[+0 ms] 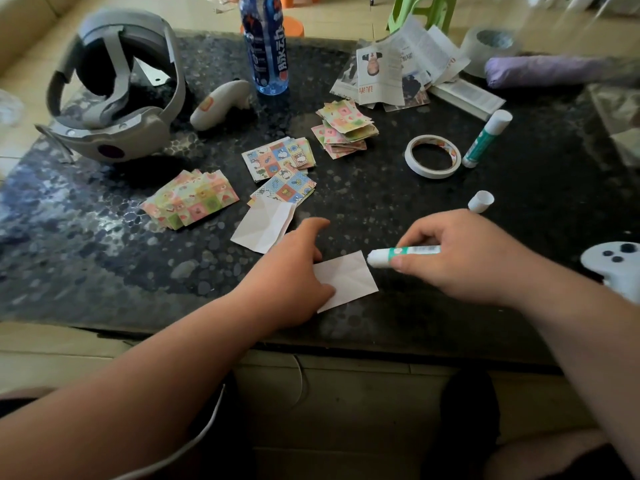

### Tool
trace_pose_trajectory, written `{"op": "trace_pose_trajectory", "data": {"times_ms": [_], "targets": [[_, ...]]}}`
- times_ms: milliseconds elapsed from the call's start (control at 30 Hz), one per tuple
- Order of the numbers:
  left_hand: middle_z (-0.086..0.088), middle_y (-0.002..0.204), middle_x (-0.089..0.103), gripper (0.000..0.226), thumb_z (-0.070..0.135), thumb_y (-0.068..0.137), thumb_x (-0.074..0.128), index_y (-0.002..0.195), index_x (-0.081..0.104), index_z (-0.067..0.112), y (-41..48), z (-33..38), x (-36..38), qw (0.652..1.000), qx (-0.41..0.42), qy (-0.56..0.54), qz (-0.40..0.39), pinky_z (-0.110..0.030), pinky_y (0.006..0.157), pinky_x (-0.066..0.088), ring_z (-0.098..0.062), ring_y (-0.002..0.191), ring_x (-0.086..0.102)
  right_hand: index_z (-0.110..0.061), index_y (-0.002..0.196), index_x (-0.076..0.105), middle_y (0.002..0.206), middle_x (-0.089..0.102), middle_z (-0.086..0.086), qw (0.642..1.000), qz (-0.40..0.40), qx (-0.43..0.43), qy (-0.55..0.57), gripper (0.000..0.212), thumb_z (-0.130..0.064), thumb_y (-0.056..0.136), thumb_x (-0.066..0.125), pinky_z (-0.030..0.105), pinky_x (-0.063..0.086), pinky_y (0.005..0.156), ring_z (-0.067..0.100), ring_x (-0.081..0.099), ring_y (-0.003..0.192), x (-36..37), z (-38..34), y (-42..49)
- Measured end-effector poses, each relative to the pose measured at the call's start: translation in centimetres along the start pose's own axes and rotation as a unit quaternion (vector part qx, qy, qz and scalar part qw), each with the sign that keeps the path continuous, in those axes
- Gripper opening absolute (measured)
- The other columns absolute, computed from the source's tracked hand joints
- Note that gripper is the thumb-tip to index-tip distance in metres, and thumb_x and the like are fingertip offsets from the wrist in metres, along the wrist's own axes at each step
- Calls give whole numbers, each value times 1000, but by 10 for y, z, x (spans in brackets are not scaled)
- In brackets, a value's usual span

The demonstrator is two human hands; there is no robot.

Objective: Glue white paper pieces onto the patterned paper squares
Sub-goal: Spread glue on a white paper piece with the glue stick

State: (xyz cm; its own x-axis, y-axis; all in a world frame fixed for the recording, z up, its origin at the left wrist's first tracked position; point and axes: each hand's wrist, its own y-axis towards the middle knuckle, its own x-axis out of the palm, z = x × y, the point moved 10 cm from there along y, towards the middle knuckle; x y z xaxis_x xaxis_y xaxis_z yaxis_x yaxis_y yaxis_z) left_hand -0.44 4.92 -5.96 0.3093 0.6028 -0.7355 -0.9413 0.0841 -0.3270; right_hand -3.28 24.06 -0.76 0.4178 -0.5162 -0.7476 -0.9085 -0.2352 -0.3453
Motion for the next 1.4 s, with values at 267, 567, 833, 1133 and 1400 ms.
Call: {"op": "trace_pose_trajectory", "data": {"times_ms": [267, 567, 833, 1133, 1400], "targets": [[10, 92, 56, 43, 62, 81, 69, 92, 46, 28, -22, -13, -21, 984, -81, 153, 37, -34, 67, 48, -12, 83, 55, -31, 93, 62, 83, 62, -12, 996, -11, -47, -69, 22, -50, 87, 71, 28, 47, 61, 7, 60, 76, 41, -34, 12], [6, 105, 65, 54, 74, 93, 40, 133, 45, 39, -67, 18, 18, 957, 45, 281, -50, -34, 73, 48, -18, 99, 65, -29, 91, 64, 85, 60, -13, 992, -24, -61, -104, 11, -40, 89, 68, 29, 52, 65, 10, 60, 81, 55, -56, 18], [4, 112, 64, 59, 69, 93, 46, 141, 35, 34, -65, 8, 20, 960, 49, 265, -79, -35, 75, 48, -22, 103, 64, -32, 92, 63, 88, 58, -13, 992, -44, -63, -100, 9, -38, 88, 68, 32, 57, 70, 9, 61, 84, 72, -65, 19], [4, 126, 63, 68, 66, 94, 47, 151, 23, 38, -63, 3, 25, 958, 51, 259, -116, -36, 77, 45, -23, 115, 61, -30, 91, 64, 90, 62, -11, 991, -8, -49, -125, 13, -41, 89, 70, 33, 54, 70, 9, 59, 81, 50, -55, 23], [6, 133, 60, 73, 66, 95, 47, 155, 15, 41, -62, 3, 28, 954, 53, 261, -137, -36, 83, 48, -21, 119, 60, -32, 93, 64, 90, 63, -12, 991, -28, -70, -113, 8, -38, 89, 69, 33, 57, 70, 9, 61, 81, 53, -59, 14]]}}
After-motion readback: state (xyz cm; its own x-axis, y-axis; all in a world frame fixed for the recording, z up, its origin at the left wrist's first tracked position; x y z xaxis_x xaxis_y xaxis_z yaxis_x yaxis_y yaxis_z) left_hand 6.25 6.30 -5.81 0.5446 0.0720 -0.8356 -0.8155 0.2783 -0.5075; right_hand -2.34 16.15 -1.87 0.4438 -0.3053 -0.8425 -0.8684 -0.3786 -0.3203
